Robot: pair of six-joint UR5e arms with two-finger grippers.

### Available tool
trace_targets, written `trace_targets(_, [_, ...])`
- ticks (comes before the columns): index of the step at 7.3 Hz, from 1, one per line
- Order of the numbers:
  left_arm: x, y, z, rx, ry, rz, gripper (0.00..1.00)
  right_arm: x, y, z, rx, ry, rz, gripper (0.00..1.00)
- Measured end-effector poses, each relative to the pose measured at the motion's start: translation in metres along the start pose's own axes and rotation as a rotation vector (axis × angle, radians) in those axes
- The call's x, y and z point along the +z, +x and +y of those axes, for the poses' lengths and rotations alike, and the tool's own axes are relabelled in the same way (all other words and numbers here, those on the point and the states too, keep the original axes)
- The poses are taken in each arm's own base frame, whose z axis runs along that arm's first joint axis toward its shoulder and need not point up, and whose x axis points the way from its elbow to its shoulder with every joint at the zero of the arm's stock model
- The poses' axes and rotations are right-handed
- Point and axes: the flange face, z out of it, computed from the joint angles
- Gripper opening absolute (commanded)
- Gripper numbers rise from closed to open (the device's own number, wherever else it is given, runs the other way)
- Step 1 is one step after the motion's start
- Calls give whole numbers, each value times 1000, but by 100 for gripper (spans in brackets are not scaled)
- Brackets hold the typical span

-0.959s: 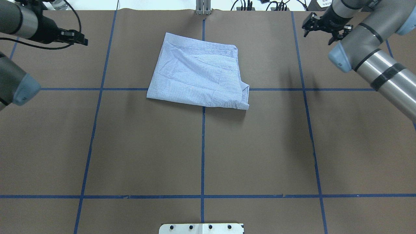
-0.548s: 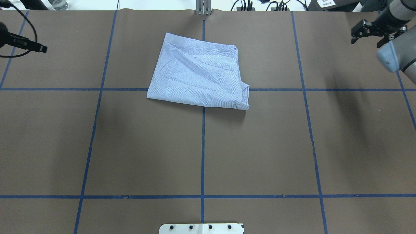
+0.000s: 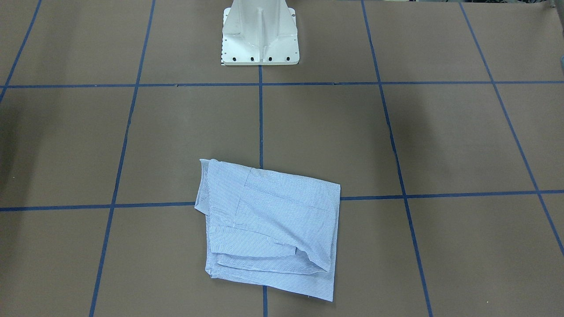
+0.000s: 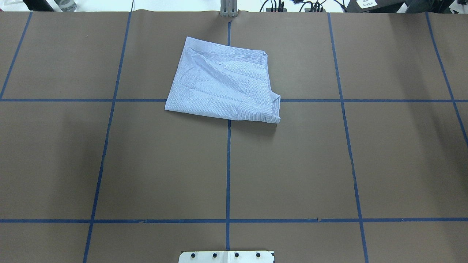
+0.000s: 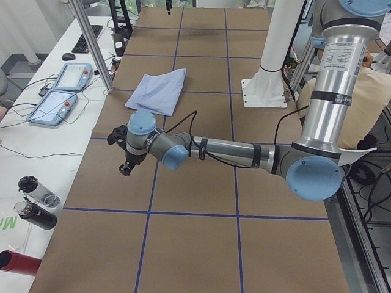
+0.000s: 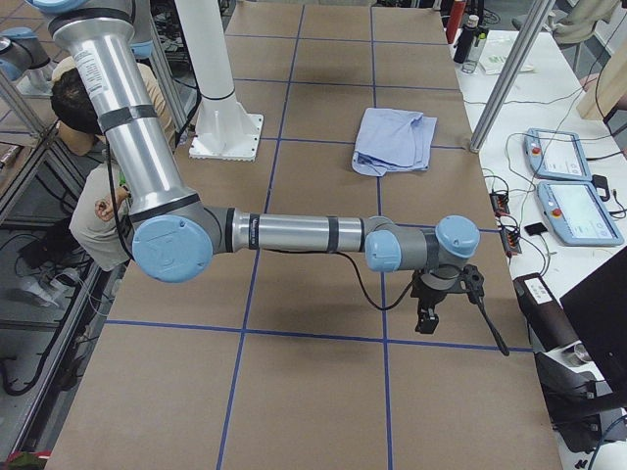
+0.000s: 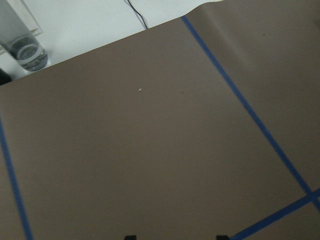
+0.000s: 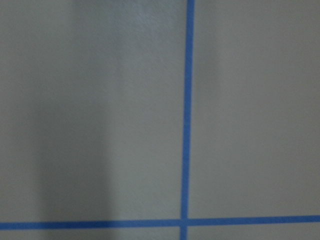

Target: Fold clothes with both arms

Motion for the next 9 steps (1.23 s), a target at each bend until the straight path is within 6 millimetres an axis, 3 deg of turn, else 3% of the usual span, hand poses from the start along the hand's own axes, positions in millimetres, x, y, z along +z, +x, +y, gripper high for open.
trace_targets(1, [-7, -14, 8, -13, -21, -10, 77, 6, 32, 35, -21, -8, -40, 100])
trace_targets(2, [-11, -24, 16, -10, -34, -16, 100, 7, 50, 69, -24, 0, -75, 100])
trace_targets(4, [-9, -37, 45, -23, -62, -20, 100, 0, 52, 120, -39, 26, -76, 100])
trace_targets(6, [-5, -40, 80, -57, -81, -6, 100, -1, 51, 147, -49, 28, -62, 100])
trace_targets(9, [-7, -39, 84, -98, -79, -4, 100, 1, 48, 150, -30, 21, -104, 100])
